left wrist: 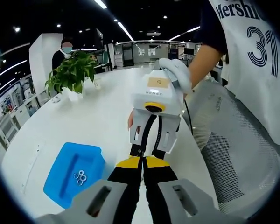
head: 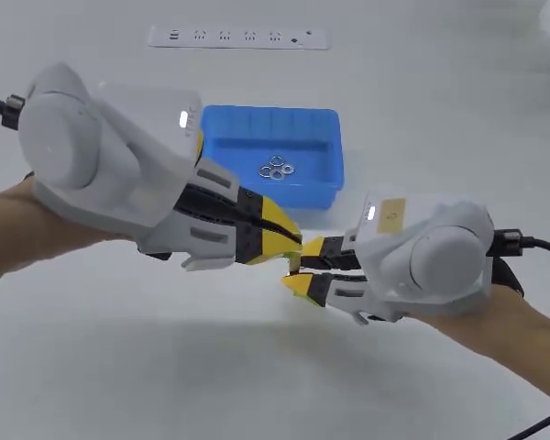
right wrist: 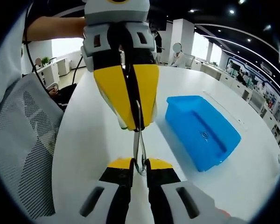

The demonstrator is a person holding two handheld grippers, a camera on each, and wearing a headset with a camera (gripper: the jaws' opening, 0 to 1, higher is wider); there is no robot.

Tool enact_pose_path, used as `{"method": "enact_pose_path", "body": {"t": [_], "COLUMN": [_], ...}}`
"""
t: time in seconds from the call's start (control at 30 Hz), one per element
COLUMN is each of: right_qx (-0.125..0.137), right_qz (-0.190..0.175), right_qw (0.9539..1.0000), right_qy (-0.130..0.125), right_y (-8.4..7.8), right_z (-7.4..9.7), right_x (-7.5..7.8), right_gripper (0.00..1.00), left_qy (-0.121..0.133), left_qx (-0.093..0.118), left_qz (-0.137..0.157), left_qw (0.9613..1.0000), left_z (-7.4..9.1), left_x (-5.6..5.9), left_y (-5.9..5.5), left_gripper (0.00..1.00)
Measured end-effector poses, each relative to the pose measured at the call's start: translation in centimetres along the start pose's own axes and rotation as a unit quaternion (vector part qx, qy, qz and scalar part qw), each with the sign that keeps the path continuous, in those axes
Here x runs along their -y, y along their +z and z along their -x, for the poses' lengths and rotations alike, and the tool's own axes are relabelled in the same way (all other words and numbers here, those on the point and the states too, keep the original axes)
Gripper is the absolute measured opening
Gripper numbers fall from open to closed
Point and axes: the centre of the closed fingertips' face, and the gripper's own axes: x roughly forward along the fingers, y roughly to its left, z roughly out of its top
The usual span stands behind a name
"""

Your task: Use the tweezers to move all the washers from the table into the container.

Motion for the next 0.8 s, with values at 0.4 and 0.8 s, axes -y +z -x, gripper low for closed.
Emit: {"method": "enact_pose_path", "body": {"t": [0.4, 0.8], "right_qx": [-0.01, -0.01], "right_qz": [0.007, 0.004], "right_qw": [0.9997, 0.9998], "right_qy": [0.02, 0.017], "right_y": [-0.49, -0.35], "right_z": [-0.25, 0.15], "right_x": [-0.13, -0.15], "right_gripper": [0.11, 0.1], "left_qy": [-0.001, -0.001], "left_qx": [-0.005, -0.007], "left_qz": [0.0, 0.003], "left_qw": [1.0, 1.0], "left_z": [0.12, 0.45], "left_x": [0.04, 0.06], "left_y": [-0.12, 0.03], "left_gripper": [0.05, 0.05]}}
